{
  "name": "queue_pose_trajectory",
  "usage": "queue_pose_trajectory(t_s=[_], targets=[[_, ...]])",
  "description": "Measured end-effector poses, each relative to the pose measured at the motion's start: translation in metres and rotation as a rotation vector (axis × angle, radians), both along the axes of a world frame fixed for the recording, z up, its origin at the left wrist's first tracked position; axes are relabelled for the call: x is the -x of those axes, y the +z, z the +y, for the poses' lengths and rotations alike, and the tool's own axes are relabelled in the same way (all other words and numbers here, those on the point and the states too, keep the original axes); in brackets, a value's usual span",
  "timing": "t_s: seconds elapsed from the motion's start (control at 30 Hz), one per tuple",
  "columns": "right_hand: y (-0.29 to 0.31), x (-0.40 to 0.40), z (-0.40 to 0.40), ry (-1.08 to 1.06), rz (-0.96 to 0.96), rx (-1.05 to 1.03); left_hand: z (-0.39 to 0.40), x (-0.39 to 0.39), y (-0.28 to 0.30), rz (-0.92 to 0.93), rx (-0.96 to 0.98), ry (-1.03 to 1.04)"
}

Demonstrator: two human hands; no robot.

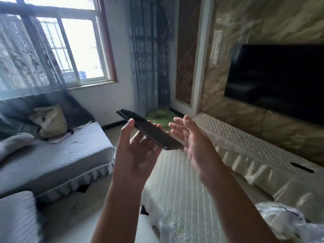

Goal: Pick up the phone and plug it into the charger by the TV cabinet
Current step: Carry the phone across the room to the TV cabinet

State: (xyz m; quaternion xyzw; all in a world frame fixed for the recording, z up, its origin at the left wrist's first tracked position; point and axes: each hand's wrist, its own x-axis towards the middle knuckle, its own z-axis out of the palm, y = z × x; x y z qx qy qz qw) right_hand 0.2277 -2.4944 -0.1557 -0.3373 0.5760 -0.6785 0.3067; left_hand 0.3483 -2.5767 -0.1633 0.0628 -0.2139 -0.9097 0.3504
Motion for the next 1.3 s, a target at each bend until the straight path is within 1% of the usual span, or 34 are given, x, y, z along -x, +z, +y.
queue_pose_trajectory(t_s=[0.2, 0.37, 0.67, 0.83, 1.0, 1.17, 1.3], targets=[[-0.008, -0.035, -0.077, 0.133, -0.021, -0.026, -0.071, -0.044, -0.014, 0.028, -0.091, 0.175], [-0.021, -0.052, -0.123, 0.211, -0.076, -0.039, -0.114, -0.074, -0.030, -0.062, -0.139, 0.310], [-0.036, -0.066, -0.213, 0.383, -0.210, -0.050, -0.169, -0.096, -0.044, -0.232, -0.098, 0.543], [-0.040, -0.054, -0.267, 0.473, -0.244, -0.058, -0.213, -0.089, -0.044, -0.234, -0.121, 0.616], [-0.028, -0.019, -0.331, 0.572, -0.230, -0.057, -0.274, -0.056, -0.037, -0.220, -0.128, 0.651], [-0.033, 0.007, -0.390, 0.622, -0.254, -0.081, -0.323, -0.023, -0.040, -0.292, -0.128, 0.666], [-0.038, 0.011, -0.423, 0.662, -0.281, -0.106, -0.344, -0.016, -0.043, -0.335, -0.147, 0.725]])
